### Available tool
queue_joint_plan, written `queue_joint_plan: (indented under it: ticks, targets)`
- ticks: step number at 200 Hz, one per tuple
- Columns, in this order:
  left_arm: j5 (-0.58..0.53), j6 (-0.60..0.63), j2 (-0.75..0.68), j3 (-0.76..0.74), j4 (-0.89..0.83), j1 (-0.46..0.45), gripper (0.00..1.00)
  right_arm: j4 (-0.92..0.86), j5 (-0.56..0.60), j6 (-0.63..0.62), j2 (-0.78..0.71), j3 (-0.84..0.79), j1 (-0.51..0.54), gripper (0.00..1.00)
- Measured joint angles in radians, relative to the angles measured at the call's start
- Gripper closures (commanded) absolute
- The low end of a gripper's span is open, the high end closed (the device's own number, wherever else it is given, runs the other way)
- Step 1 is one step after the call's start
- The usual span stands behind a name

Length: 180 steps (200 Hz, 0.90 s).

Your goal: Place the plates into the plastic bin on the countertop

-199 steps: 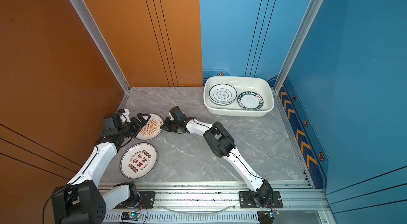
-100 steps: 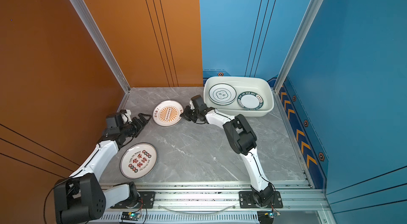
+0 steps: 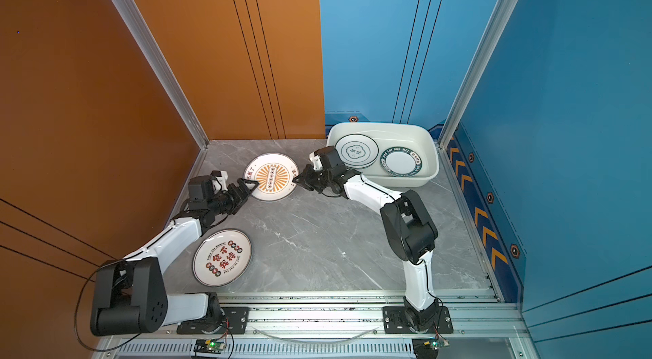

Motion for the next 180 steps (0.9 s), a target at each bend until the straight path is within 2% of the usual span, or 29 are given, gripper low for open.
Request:
queue_joint_plan:
  ticks: [14,25,36,84,117,149,174,180]
  targets:
    - [0.013,-0.010,0.011,0.002,0.029,-0.009,0.27,0.011,-0.010,0.004,0.000,-0.024,-0.002,1.00]
    - [0.023,-0.025,0.017,0.002,0.047,-0.013,0.29,0.012,-0.020,0.006,0.000,-0.039,-0.003,1.00]
    - [0.032,-0.029,0.020,0.002,0.063,-0.014,0.35,0.014,-0.024,0.007,0.000,-0.051,-0.004,1.00]
    - [0.060,-0.055,0.021,0.000,0.109,-0.016,0.78,0.035,-0.035,0.014,-0.040,-0.103,-0.017,1.00]
    - [0.088,-0.064,0.031,-0.001,0.149,-0.024,0.84,0.082,-0.046,0.019,-0.062,-0.118,-0.018,1.00]
    - [0.100,-0.089,0.039,-0.001,0.161,-0.032,1.00,0.113,-0.057,0.031,-0.063,-0.148,-0.018,1.00]
    - [0.101,-0.095,0.040,-0.001,0.163,-0.035,1.00,0.122,-0.065,0.034,-0.065,-0.156,-0.023,1.00]
    - [0.101,-0.095,0.040,-0.001,0.164,-0.037,1.00,0.124,-0.066,0.033,-0.066,-0.159,-0.023,0.97]
